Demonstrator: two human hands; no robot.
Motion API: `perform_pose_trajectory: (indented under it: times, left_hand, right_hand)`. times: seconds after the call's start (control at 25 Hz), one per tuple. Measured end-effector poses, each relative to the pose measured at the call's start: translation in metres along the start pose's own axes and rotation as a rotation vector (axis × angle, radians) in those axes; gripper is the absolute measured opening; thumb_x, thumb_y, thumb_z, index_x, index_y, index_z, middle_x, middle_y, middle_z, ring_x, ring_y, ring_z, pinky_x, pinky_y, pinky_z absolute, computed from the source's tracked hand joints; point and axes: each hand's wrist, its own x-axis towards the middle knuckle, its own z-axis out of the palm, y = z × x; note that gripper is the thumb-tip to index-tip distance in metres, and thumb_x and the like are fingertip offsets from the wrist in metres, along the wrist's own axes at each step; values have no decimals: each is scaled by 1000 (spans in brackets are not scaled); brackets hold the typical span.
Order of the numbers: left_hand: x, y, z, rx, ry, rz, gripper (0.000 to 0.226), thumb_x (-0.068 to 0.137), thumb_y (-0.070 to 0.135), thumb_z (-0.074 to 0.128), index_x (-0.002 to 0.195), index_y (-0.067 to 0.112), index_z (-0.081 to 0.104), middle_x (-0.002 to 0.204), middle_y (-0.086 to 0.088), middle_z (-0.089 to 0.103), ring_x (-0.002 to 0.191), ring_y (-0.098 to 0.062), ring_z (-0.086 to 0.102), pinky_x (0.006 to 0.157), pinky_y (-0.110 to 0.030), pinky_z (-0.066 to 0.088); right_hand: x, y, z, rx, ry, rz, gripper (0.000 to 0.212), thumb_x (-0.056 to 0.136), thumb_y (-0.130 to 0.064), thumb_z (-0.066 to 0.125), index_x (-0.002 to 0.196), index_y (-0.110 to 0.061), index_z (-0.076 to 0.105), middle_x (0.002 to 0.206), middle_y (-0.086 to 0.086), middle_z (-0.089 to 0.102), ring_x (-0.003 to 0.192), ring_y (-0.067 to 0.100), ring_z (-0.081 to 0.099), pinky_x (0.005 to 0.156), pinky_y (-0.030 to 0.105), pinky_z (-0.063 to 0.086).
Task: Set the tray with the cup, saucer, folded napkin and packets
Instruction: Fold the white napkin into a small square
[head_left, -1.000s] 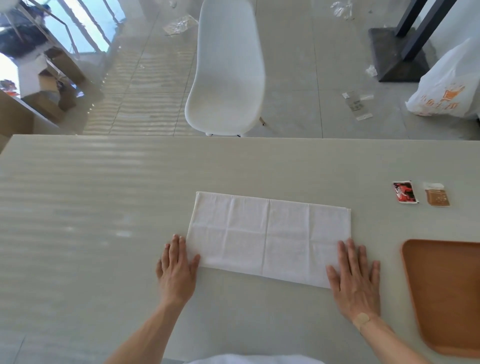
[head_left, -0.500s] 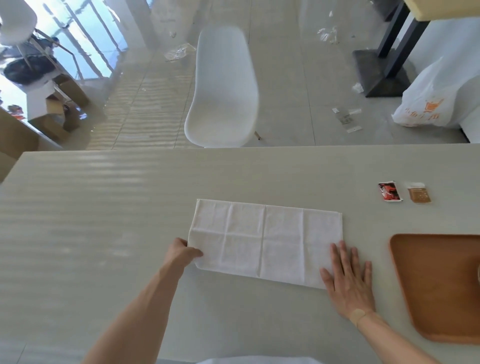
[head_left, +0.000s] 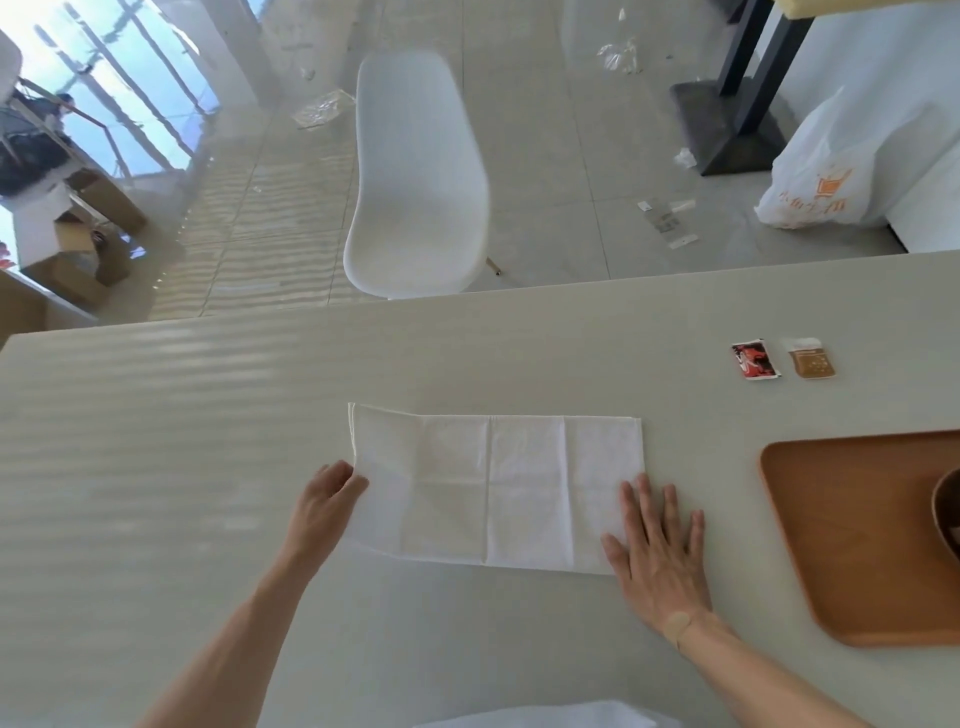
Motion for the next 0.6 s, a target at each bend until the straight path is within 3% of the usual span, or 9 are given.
perform_pose_trajectory:
  times: [0.08,0.16,0.24,0.36,0.52,0.6]
  left_hand:
    - [-12,18,4,-17,-25,91,23,88,6,64,68,18,61,91,1,57,66,-3,53,59,-13,40]
    - [-25,34,13,-38,-101,152,17,87,3,66,72,10,63,114,5,58,89,7,58,71,-5,40]
    - [-37,48,25,-43,-152,225,22,86,12,68,66,17,61,125,10,57,109,2,56,81,-8,39]
    - [-51,68,49,-27,-190,307,17,80,27,64,64,28,58,130,13,56,120,0,52,88,-13,39]
    - [-66,86,99,75,-256,375,17,86,26,62,70,26,54,141,9,52,125,13,43,87,-7,36]
    - [-75,96,129,140,-276,372,18,90,28,59,74,26,51,147,8,46,118,19,43,85,-17,40]
  right_hand:
    - [0,-6,1,14,23,-7,79,87,-62,-17,153,-21,-3,162,0,-8,148,32,-5,116,60,-6]
    - [0,-3,3,22,46,-20,76,89,-62,-11,153,-22,-4,163,-1,-8,149,30,-5,117,60,-4]
    - [-3,9,6,50,71,-3,73,92,-61,-3,154,-23,-1,163,-1,-4,150,29,-2,118,60,2]
    - [-8,42,2,67,103,83,72,93,-61,1,155,-26,9,163,-1,5,150,28,3,118,61,5]
    - [-12,68,-5,-23,97,82,66,93,-56,14,153,-28,22,163,-1,16,150,30,11,115,64,11]
    - [-11,67,-4,-42,102,98,65,93,-55,15,153,-31,18,163,-2,12,150,28,7,116,63,8]
